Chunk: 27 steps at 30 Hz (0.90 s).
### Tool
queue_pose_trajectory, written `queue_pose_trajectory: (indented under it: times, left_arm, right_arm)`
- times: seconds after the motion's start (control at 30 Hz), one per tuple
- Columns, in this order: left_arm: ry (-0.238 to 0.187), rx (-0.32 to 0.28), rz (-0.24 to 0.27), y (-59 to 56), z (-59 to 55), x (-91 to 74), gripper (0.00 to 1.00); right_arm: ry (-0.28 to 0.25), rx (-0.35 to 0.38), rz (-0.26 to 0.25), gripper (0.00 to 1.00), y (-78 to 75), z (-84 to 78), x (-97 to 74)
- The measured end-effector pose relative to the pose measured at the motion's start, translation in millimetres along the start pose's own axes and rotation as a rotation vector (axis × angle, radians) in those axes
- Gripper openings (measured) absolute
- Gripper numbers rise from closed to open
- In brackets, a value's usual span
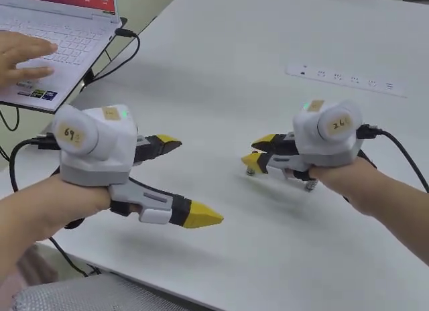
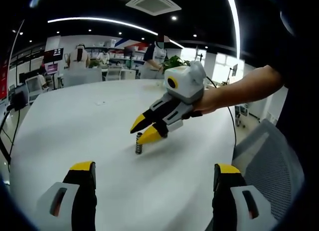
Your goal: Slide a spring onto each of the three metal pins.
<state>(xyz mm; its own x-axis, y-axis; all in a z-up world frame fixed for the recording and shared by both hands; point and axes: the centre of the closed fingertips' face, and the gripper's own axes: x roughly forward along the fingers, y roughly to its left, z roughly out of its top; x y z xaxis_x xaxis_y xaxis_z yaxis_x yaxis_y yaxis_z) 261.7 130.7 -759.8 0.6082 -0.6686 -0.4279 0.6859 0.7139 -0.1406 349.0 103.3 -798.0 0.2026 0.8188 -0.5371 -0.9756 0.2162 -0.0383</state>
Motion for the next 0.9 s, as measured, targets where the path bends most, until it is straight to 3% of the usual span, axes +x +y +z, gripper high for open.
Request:
queue_pose_trajectory:
  times: [0.33,0.9]
  left_arm:
    - [-0.007,0.02,-0.013,-4.2,8.8,8.3,0.96]
    - [-0.041,0.047,-0.027,-15.0,24.9,18.5,0.95]
  right_arm:
    - [-0.049,0.014,-0.013,0.22,2.2,12.5,-19.1]
    - [-0.15,0.06,-0.057,0.4,9.8,10.2,-82.4]
